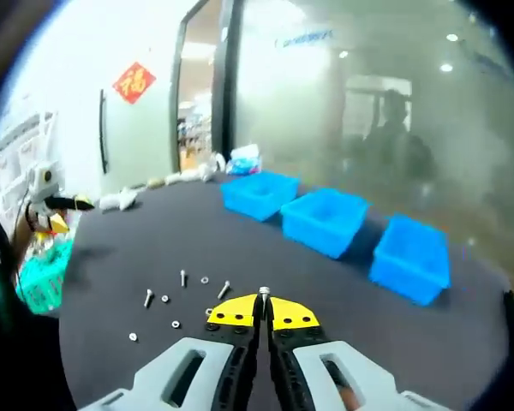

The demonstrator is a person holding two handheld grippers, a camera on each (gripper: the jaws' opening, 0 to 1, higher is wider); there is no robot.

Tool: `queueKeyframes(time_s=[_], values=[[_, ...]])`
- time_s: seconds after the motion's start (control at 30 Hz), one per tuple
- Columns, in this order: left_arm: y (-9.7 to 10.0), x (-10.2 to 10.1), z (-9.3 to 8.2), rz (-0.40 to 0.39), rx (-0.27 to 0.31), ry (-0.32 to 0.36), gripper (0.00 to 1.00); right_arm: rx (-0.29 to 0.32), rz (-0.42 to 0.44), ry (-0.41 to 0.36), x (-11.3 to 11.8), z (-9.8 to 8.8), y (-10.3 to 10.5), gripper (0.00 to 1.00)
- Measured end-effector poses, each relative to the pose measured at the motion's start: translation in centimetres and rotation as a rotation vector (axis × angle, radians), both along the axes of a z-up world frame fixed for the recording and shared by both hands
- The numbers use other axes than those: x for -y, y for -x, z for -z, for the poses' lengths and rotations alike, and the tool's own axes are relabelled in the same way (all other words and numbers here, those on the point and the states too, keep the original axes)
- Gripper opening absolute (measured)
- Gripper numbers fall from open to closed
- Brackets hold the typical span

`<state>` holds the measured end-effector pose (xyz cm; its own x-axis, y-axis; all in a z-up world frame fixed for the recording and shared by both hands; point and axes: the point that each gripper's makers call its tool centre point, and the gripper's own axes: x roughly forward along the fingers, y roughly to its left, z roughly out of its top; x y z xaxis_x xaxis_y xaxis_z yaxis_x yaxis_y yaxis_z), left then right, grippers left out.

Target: Sort the screws, nuts, and washers into the corresponding bins

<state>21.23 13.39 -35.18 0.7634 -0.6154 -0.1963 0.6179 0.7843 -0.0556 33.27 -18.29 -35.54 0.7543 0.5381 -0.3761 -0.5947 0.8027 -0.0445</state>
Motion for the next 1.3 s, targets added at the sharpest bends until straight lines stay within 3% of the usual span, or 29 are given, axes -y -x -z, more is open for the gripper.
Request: queueKeyframes(time_s=[0.33,0.77,1.07,1.3], values=[[0.1,0.5,-0.8,-0.001,0.013,0.006,0.49,0.128,0.109,-0.069,3.7,-2.5,3.3,0.01],[0.3,1.0,-1.3,0.009,0.025,0.008,0.49,0.189,0.222,-0.133,7.2,-3.0,5.9,0.01],[0.3,0.9,-1.1,0.008,0.024,0.01,0.49,0.198,0.242,-0.155,8.4,-3.1,5.0,0.01],[0.2,0.5,-0.8,-0.001,0.019,0.014,0.49,0.199,0.257,-0.17,9.2,-3.9,2.3,0.01]])
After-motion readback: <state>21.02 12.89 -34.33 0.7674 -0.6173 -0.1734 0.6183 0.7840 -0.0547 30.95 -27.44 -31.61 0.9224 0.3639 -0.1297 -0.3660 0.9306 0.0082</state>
